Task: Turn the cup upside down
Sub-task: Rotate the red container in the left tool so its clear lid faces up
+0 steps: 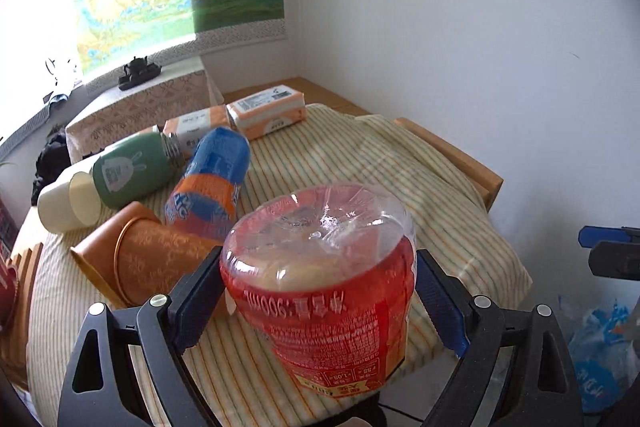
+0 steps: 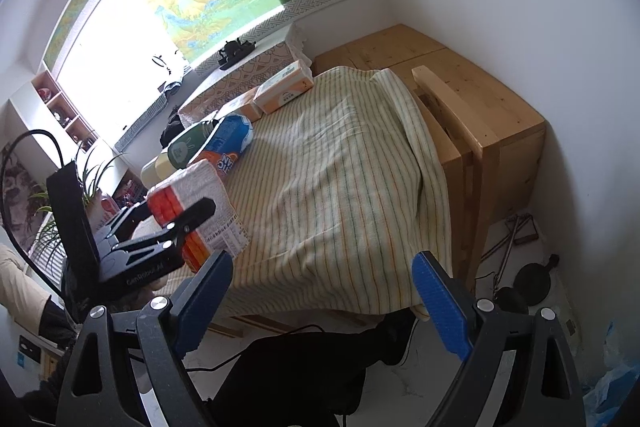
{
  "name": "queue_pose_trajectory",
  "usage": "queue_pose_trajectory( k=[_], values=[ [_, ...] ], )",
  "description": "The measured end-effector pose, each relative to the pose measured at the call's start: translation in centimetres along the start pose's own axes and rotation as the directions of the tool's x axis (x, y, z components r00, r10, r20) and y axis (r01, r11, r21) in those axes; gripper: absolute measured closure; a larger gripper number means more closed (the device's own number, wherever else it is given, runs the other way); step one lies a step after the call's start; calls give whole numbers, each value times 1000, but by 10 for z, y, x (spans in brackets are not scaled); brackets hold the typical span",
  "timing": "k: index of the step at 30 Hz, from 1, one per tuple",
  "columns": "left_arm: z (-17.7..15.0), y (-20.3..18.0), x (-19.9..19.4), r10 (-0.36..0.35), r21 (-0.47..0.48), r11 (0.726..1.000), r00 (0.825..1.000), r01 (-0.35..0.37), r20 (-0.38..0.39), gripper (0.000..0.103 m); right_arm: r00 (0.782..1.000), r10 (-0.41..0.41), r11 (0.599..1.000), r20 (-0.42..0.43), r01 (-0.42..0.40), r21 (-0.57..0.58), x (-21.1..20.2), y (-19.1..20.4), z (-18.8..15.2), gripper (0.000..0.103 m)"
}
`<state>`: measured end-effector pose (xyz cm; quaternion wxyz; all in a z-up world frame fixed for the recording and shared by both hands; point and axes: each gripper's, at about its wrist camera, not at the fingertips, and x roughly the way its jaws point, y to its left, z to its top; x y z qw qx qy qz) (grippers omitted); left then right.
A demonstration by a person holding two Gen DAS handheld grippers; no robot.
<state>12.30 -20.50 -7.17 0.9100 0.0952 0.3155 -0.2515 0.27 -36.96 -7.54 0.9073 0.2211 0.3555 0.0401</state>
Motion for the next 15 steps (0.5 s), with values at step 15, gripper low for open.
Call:
queue_pose_trajectory(
  k=[15],
  values=[
    [-18, -7, 1, 0, 75, 997, 1000, 0, -4, 2, 1000, 10, 1000, 4, -10, -26, -3, 19, -5, 14]
  ],
)
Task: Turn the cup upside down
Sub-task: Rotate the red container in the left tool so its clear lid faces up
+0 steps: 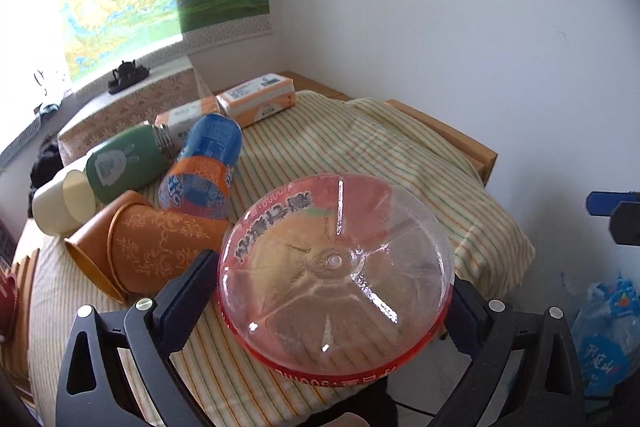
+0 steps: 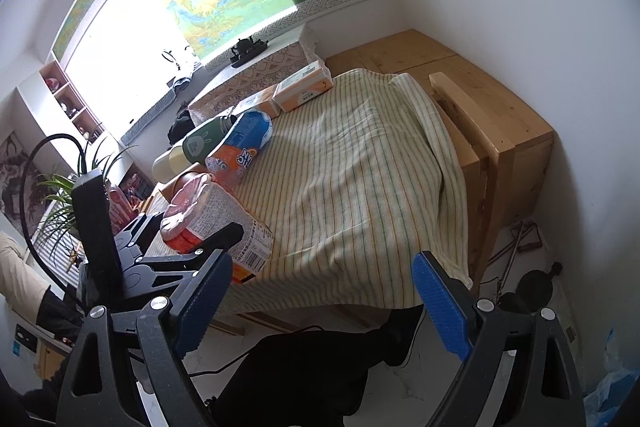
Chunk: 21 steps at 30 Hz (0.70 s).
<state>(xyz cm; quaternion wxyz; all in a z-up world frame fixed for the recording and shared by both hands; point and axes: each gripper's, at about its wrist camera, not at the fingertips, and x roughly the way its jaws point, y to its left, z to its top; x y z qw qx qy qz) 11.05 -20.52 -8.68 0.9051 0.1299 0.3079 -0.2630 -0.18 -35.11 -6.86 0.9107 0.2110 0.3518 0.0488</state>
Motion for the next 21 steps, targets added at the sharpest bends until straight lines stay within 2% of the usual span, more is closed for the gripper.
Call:
queue_pose_trajectory(
  k=[21],
  values=[
    [-10, 6, -11, -37, -9, 999, 999, 36, -26, 1, 999, -32, 997, 42, 34, -62, -2, 16, -5, 14]
  ],
)
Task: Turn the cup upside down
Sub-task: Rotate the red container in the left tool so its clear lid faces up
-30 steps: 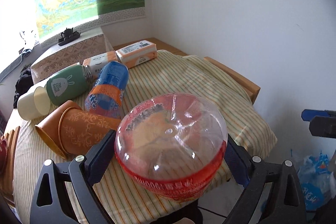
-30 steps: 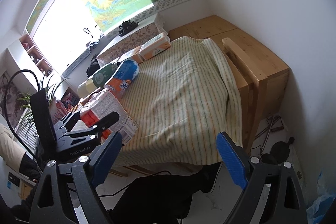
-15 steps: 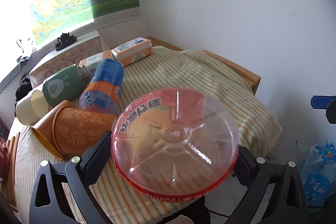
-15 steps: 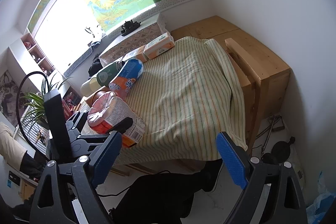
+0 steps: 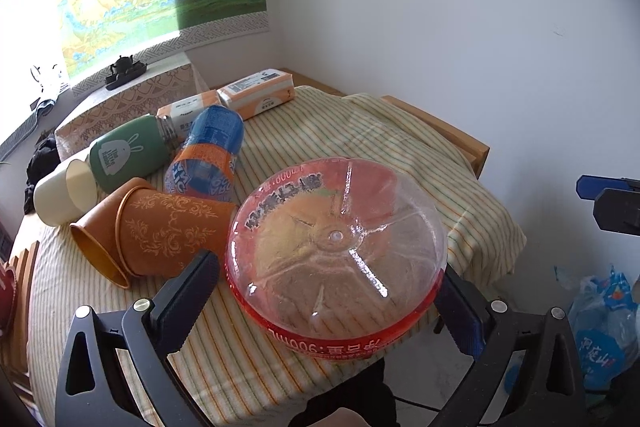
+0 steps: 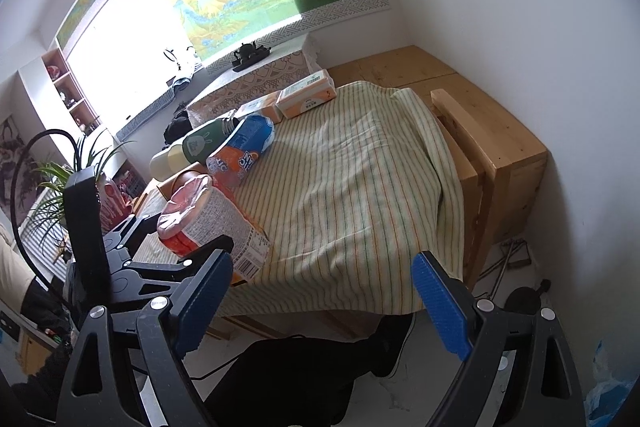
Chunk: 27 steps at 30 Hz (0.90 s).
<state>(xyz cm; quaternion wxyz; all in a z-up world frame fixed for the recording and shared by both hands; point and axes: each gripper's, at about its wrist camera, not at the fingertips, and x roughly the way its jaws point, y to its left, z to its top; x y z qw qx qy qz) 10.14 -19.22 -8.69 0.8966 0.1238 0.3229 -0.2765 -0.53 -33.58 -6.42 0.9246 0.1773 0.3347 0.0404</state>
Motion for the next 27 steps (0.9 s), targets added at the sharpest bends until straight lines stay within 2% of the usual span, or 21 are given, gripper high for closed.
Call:
queue_pose_trajectory(
  k=[4, 7, 19, 27],
  values=[
    [0, -4, 12, 33, 40, 999, 999, -32, -5, 1, 1000, 16, 1000, 2, -16, 4, -1, 4, -2, 14],
    [1, 2, 18, 15, 10, 1000, 1000, -15, -12, 1, 1000, 17, 1000, 7, -17, -3, -3, 7, -4, 14],
    [4, 6, 7, 0, -12, 1000, 1000, 0, 18, 1, 1000, 18, 1000, 9, -18, 4, -5, 6, -8, 14],
    [2, -3, 0, 41, 48, 998, 998, -43, 44, 1, 999, 39, 999, -7, -40, -18, 4, 14, -6, 14]
  ],
)
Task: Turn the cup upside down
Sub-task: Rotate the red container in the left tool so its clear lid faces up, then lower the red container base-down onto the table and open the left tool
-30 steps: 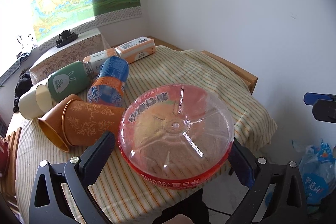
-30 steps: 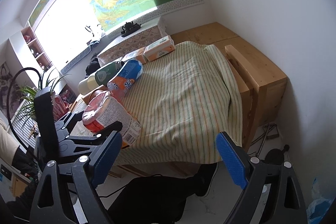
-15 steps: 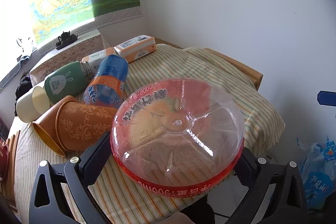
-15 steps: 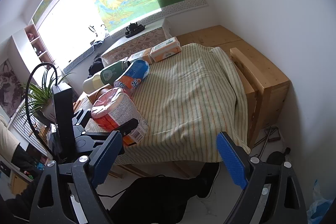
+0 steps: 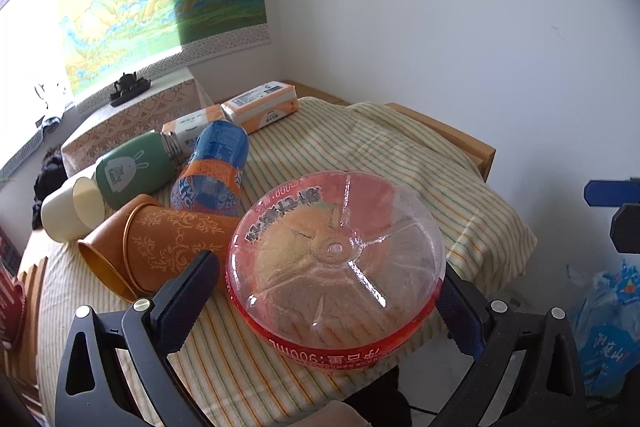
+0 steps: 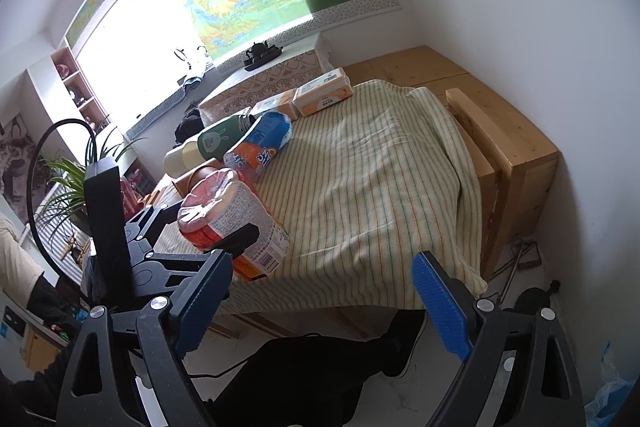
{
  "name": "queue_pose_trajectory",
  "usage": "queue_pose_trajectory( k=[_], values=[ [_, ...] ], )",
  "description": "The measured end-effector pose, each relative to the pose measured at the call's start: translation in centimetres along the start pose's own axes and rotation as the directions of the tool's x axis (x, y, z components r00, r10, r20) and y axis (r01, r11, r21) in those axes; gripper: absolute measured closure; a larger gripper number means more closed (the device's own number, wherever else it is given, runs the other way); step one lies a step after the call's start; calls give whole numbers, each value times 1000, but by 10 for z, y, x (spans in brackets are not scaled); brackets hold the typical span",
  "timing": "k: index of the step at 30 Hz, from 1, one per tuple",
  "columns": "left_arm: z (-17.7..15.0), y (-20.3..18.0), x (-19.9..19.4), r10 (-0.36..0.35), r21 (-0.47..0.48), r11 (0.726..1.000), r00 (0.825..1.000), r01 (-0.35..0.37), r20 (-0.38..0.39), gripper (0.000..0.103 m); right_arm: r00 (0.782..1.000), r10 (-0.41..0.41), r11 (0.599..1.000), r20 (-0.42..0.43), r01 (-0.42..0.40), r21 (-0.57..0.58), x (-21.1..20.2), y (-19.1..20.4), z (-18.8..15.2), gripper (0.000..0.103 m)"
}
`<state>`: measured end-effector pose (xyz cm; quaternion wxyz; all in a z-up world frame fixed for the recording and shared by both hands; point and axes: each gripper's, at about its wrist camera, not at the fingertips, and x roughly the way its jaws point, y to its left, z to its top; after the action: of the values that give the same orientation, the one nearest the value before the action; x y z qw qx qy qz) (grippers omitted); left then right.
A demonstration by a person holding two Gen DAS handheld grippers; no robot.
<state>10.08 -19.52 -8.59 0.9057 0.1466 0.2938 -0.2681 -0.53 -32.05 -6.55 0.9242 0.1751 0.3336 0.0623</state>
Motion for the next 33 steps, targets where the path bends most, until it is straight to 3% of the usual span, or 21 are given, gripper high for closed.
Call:
queue_pose_trajectory(
  k=[6, 10, 19, 33],
  values=[
    [-2, 3, 2, -16, -21, 1000, 1000, 16, -5, 1, 996, 64, 996, -58, -68, -63, 30, 23, 19, 15],
    [-4, 5, -2, -17, -20, 1000, 1000, 17, 3, 1, 983, 110, 985, -147, -127, -115, 58, 41, 25, 31],
    [-10, 11, -10, -4, -19, 1000, 1000, 5, 17, 1, 977, 92, 980, -193, -123, -155, 89, 61, 24, 38],
    [-48, 44, -44, 48, -71, 996, 999, -47, 12, 1, 973, 93, 973, -213, -134, -186, 99, 74, 13, 38]
  ],
)
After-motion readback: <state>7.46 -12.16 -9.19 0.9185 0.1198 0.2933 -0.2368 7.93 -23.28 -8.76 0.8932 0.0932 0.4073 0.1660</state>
